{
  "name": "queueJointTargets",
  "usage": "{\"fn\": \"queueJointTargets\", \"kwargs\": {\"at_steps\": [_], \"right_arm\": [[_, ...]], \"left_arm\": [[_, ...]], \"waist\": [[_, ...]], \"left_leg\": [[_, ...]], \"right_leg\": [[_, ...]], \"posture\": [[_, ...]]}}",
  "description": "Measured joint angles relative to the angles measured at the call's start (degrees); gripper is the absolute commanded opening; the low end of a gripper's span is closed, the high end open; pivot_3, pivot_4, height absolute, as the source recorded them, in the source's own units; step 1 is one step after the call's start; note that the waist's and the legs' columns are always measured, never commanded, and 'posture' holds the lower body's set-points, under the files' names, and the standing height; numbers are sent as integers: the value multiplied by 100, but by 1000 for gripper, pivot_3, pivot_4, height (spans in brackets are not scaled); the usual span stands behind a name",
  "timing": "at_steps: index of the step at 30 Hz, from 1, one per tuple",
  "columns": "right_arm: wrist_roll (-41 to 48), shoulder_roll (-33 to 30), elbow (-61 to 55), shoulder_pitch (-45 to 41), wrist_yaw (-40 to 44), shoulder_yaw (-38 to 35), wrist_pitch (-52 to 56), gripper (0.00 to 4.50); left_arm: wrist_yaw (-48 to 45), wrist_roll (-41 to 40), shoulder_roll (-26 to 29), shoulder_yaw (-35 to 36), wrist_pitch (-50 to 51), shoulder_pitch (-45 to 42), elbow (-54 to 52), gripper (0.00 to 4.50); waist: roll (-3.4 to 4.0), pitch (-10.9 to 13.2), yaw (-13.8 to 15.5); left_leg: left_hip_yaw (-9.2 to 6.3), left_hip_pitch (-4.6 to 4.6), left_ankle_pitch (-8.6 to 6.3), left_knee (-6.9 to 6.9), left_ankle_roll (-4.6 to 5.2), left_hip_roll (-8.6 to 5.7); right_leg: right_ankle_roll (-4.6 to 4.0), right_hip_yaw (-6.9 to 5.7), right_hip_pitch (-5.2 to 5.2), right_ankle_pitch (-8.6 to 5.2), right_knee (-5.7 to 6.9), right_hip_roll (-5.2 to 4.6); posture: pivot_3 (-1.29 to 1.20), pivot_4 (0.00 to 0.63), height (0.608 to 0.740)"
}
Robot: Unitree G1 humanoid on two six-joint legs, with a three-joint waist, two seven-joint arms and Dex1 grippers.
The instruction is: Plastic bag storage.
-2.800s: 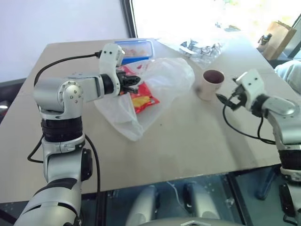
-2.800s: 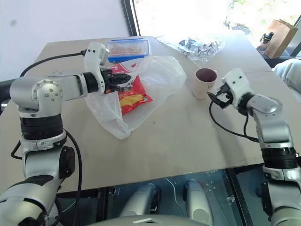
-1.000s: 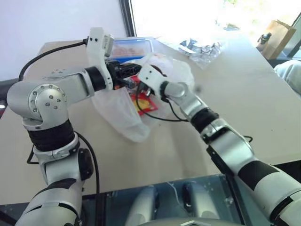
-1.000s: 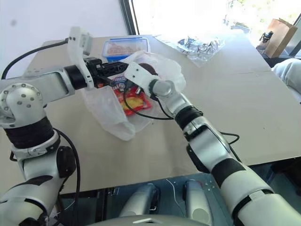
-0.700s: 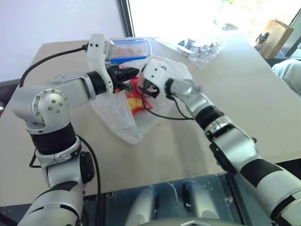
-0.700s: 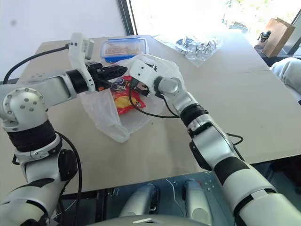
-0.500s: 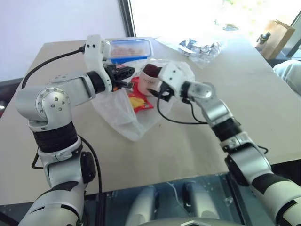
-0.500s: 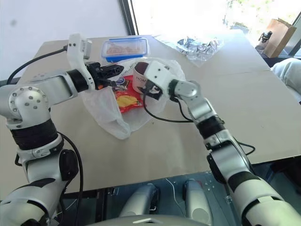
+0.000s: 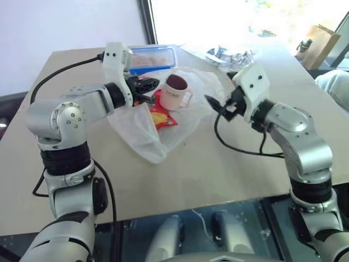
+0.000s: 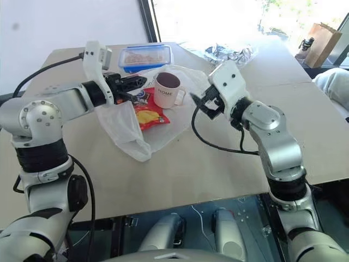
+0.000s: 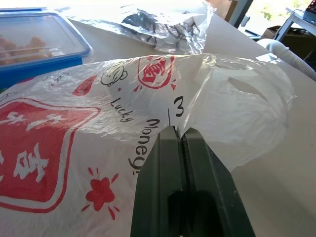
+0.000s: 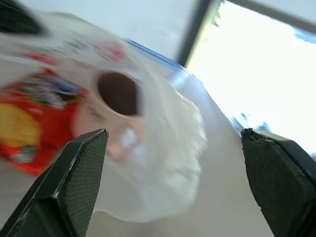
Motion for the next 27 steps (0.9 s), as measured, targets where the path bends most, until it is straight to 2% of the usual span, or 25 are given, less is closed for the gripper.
{"fn": "queueJointTargets", "kwargs": {"at_steps": [1,2,3,4,5,7,8,11,13,16,19,20,21,22,25,26,27], "right_arm": [[-58,59,302,1,-100,69,-70,4369],[-109,174,628,0,-204,85,-216,4144],[-134,227,831,0,-274,95,-292,3868],[-165,267,1171,-18,-357,102,-556,3362],[-173,269,1212,-22,-370,102,-594,3115],[-192,291,1461,-122,-387,101,-898,2111],[-193,289,1504,-183,-385,99,-993,1749],[-155,289,1510,-305,-364,51,-1213,194],[-126,286,1511,-306,-344,46,-1245,82],[-87,214,1535,-316,-250,33,-1315,0],[-49,183,1591,-347,-179,27,-1330,0],[-19,181,1625,-355,-138,21,-1335,0],[6,172,1641,-358,-122,12,-1343,0],[8,171,1642,-358,-122,12,-1343,0],[42,182,1731,-417,-67,45,-1425,0],[42,137,1793,-417,-54,27,-1447,0],[42,104,1844,-420,-48,-1,-1453,0]], "left_arm": [[-32,1,21,-38,-26,-1,10,0],[-62,5,57,-76,-68,-2,44,0],[-92,11,76,-89,-83,-4,68,0],[-115,20,114,-109,-99,-3,83,0],[-119,20,120,-111,-102,-3,83,0],[-147,18,202,-111,-107,3,80,0],[-153,17,217,-111,-107,7,79,0],[-225,-25,227,-96,-236,165,4,0],[-332,-28,252,-105,-383,288,-79,0],[-737,-292,389,-6,-464,520,-203,673],[-976,-982,389,524,-227,478,-268,2017],[-1083,-1505,399,847,70,409,-271,2911],[-1278,-2355,479,1189,565,379,-331,2911],[-1288,-2412,484,1201,596,380,-331,2911],[-1684,-4368,1482,1662,1458,1204,-327,2911],[-1750,-4897,1862,1851,1605,1707,-382,2911],[-1764,-5108,2006,1949,1662,1985,-437,2911]], "waist": [[0,0,2],[0,0,1],[3,2,1],[3,2,1],[3,2,0],[3,2,-4],[3,2,-4],[3,2,-4],[3,2,-4],[3,2,-9],[2,2,-8],[2,2,-10],[2,2,-12],[2,2,-17],[4,3,-140],[5,4,-175],[6,4,-164]], "left_leg": [[0,-1,0,0,-1,0],[0,-2,0,-1,-1,0],[0,-4,0,-2,0,-2],[0,-7,-1,-2,1,-3],[0,-9,-1,-2,1,-3],[-1,-13,-1,-4,2,-3],[-1,-13,-1,-5,2,-3],[-4,-13,-1,-10,2,-1],[-4,-14,-1,-10,2,0],[-3,-14,-1,-9,2,0],[-6,-16,-1,-7,2,1],[-6,-16,-1,-7,2,1],[-6,-16,-2,-7,3,1],[-7,-15,-2,-6,3,1],[2,-9,-2,-12,3,9],[2,-9,-2,-17,2,14],[0,-9,-2,-18,2,15]], "right_leg": [[0,1,-1,0,1,1],[-1,2,-2,0,0,2],[0,3,-2,0,0,0],[0,3,-4,1,-3,-1],[0,3,-5,1,-6,-1],[0,3,-8,1,-12,-1],[0,2,-9,0,-12,-1],[0,-1,-9,0,-15,-1],[0,-1,-9,0,-15,-1],[0,-2,-8,0,-15,0],[0,-6,-8,0,-15,0],[0,-7,-8,0,-15,0],[0,-8,-8,0,-15,0],[1,-8,-6,0,-14,0],[-1,13,-13,-1,-11,5],[-2,23,-16,-2,-13,5],[-3,28,-15,-3,-15,1]], "posture": [[0,150,740],[0,150,740],[0,150,740],[0,150,740],[0,150,740],[0,150,740],[0,150,740],[0,150,740],[0,150,740],[0,150,740],[0,150,740],[0,150,740],[0,150,740],[0,150,740],[0,150,740],[0,150,740],[0,150,740]]}}
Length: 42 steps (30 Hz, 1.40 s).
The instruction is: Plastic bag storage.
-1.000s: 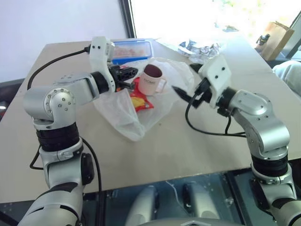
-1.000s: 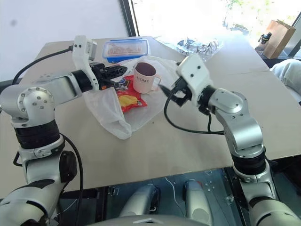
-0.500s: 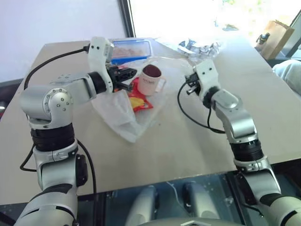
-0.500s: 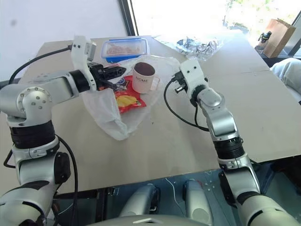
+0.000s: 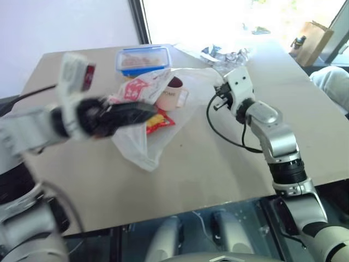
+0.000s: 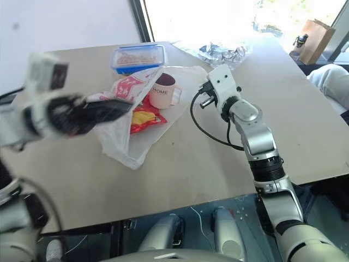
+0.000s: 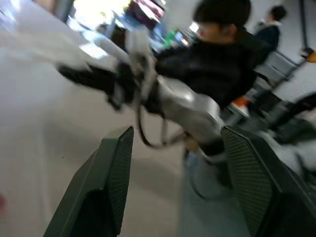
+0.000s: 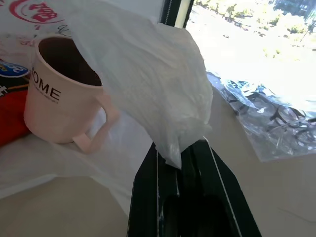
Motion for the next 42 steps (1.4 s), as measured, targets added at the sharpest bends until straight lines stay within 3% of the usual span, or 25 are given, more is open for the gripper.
{"fn": "queueJointTargets", "kwargs": {"at_steps": [3,7,10,13,18,24,27,30,32,37,38,39,42], "right_arm": [[5,18,140,-60,43,12,-125,0],[7,22,257,-81,53,10,-259,0],[11,44,297,-86,85,15,-307,0],[24,49,297,-86,157,16,-343,0],[26,3,305,-80,192,10,-354,0],[24,-60,267,-93,228,17,-283,0],[9,-66,253,-120,216,30,-223,0],[9,-26,240,-202,206,61,-185,0],[-6,-56,241,-256,193,55,-139,0],[-1,-69,327,-373,200,53,-136,0],[60,-62,479,-481,200,-5,-146,0],[178,-59,784,-709,194,-178,-152,0],[586,-164,1716,-1664,211,-819,-297,0]], "left_arm": [[-179,-935,589,614,177,1891,-604,2911],[-335,-1237,695,1335,246,3508,-1087,2911],[-378,-969,475,1544,19,4175,-1787,2911],[-81,-527,217,1268,-556,4257,-2078,2911],[740,90,-199,219,-1561,3727,-2281,2911],[1899,546,-641,-1382,-2219,2176,-2096,2911],[2421,860,-1065,-2152,-2254,1420,-1698,2045],[2662,882,-1403,-2480,-2273,1161,-1353,1010],[2820,598,-1774,-2530,-2371,950,-1101,108],[3009,-289,-1942,-2358,-2697,812,-968,39],[3079,-810,-1870,-2238,-2813,758,-830,39],[3148,-1444,-1693,-2040,-2971,481,-563,39],[3239,-2222,-1240,-1303,-3411,-856,413,39]], "waist": [[2,1,7],[6,4,106],[7,3,180],[6,2,220],[6,1,230],[2,-2,296],[4,-2,299],[3,-2,269],[2,-2,278],[2,-2,273],[0,1,274],[-2,6,281],[-3,19,306]], "left_leg": [[3,0,0,-2,0,4],[1,11,-4,-3,6,3],[3,12,-10,-1,17,3],[2,18,-8,0,14,6],[9,18,3,-1,-6,8],[14,16,3,0,-5,6],[20,17,3,0,-4,4],[28,17,3,0,-4,6],[26,15,3,0,-3,10],[26,14,3,0,-4,12],[26,14,3,4,-3,12],[19,1,3,11,-4,16],[2,-6,3,24,-3,11]], "right_leg": [[0,9,1,0,-4,-3],[-2,2,14,-2,-6,12],[-7,0,19,-4,-10,12],[-29,1,25,-10,-8,15],[-32,10,23,-7,-8,17],[-11,8,21,6,-10,22],[-9,2,21,7,-10,25],[-9,8,15,7,-8,27],[-9,5,15,7,-9,27],[-9,11,14,7,-9,26],[-9,11,13,7,-6,26],[-10,9,6,7,-9,26],[-23,-31,16,16,-12,33]], "posture": [[0,150,740],[0,150,740],[0,150,740],[0,150,740],[0,150,740],[0,150,740],[0,150,740],[0,150,740],[0,150,740],[0,150,740],[0,150,740],[0,150,740],[0,150,740]]}}
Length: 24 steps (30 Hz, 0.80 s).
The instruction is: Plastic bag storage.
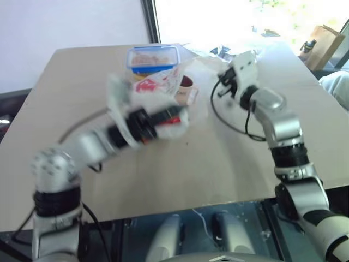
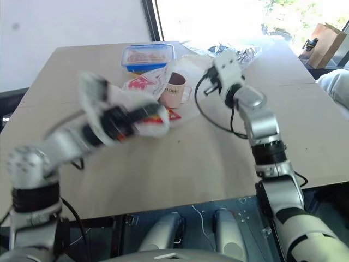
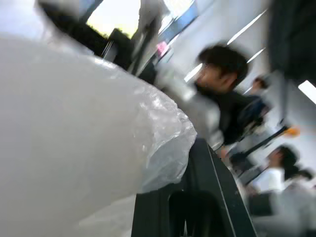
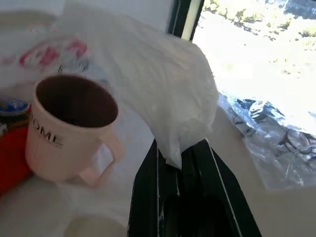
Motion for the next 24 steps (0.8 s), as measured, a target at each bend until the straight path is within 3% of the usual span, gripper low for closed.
{"fn": "queueJointTargets", "kwargs": {"at_steps": [3,6,10,15,17,24], "right_arm": [[345,-171,1080,-1359,88,-539,-281,0],[641,-493,2057,-2942,223,-999,-789,0],[584,-882,2672,-3632,455,-1010,-1288,0],[573,-1298,2600,-3385,706,-988,-1061,0],[731,-1598,1610,-2932,795,-988,-481,0],[1896,-2282,-2114,-723,702,-1448,2077,0]], "left_arm": [[-10,131,442,332,-398,-1401,1309,39],[-328,1107,831,366,-764,-2680,2812,39],[-761,2267,848,120,-915,-3467,3887,39],[-1263,3134,477,-73,-672,-3680,4194,39],[-1319,3221,336,-55,-425,-3623,4150,39],[-1309,3511,67,18,174,-2700,3402,39]], "waist": [[3,6,-17],[3,3,-26],[-15,-8,-31],[-12,-5,-69],[-12,-5,-91],[-9,-4,-206]], "left_leg": [[3,-1,2,-5,0,-5],[-2,4,0,-50,2,-10],[-13,-9,-2,-105,5,-12],[-16,-60,-6,-109,11,-23],[-34,-120,-6,-88,11,-22],[-9,-119,-5,-92,10,-20]], "right_leg": [[-2,-2,0,3,-13,6],[6,-5,0,-3,-44,8],[13,-17,-2,-5,-85,-6],[27,-20,-55,-14,-83,-38],[27,-23,-110,-14,-70,-48],[27,1,-132,-13,-47,-56]], "posture": [[0,150,740],[0,150,740],[0,150,740],[0,150,740],[0,150,740],[0,150,740]]}}
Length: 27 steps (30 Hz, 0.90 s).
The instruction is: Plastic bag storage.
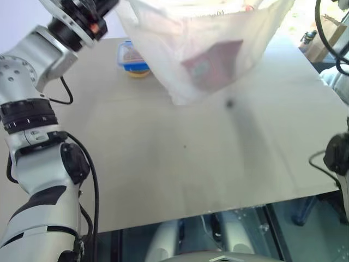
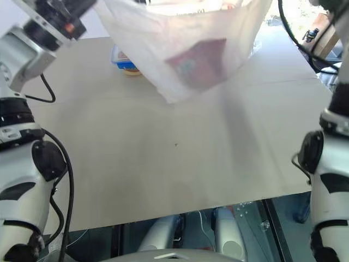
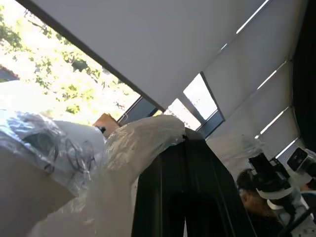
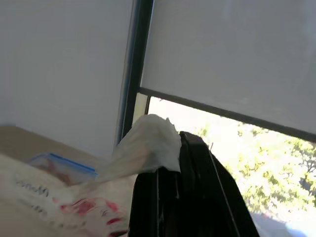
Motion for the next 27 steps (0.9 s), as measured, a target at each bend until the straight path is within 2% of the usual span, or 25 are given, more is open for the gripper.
{"fn": "queueJointTargets", "kwargs": {"at_steps": [2,4,8,11,13,15,18,22,25,27], "right_arm": [[526,-21,-1162,1051,-72,-301,702,0],[918,49,-1854,2039,-149,-369,1268,0],[1087,199,-2749,3553,-285,-199,1423,0],[909,469,-2688,3925,-483,110,1258,0],[620,480,-2246,3509,-560,285,845,0],[182,404,-1382,2745,-594,462,222,0],[-631,272,738,1283,-495,823,-1201,0],[-1384,312,3572,-254,-311,1180,-2917,0],[-1674,356,4957,-1046,-134,1222,-3741,0],[-1765,360,5301,-1253,16,1226,-3979,0]], "left_arm": [[-46,145,13,-1,88,321,-365,39],[-156,354,32,-58,187,706,-704,39],[-213,365,22,-8,409,1202,-1344,39],[28,91,26,405,457,1127,-1433,39],[161,10,55,623,425,838,-1393,39],[235,51,89,681,331,497,-1241,39],[127,509,114,511,70,165,-962,39],[-273,1393,10,-3,-394,-118,-335,39],[-645,1976,-20,-301,-700,-436,128,39],[-807,2167,-17,-330,-767,-573,339,39]], "waist": [[-2,-8,21],[0,-6,34],[-1,-6,81],[0,-4,70],[-1,-2,54],[3,4,51],[3,4,48],[0,5,72],[0,5,51],[0,5,35]], "left_leg": [[2,10,0,5,0,7],[18,11,-1,35,2,-1],[17,19,-3,97,4,-1],[41,29,-1,109,8,-1],[68,74,-5,115,30,-1],[78,156,-12,103,42,1],[82,220,-15,85,47,9],[75,191,1,78,19,16],[77,110,-2,79,23,14],[79,75,-5,67,24,15]], "right_leg": [[-1,19,8,0,13,3],[0,43,2,0,29,0],[1,46,19,2,67,4],[9,50,23,30,68,11],[13,63,64,42,68,37],[18,66,147,39,51,43],[32,64,212,28,28,54],[12,58,197,41,6,64],[13,70,109,44,9,52],[14,71,71,43,0,47]], "posture": [[0,150,740],[0,150,740],[0,150,740],[0,150,740],[0,150,740],[0,150,740],[0,150,740],[0,150,740],[0,150,740],[0,150,740]]}}
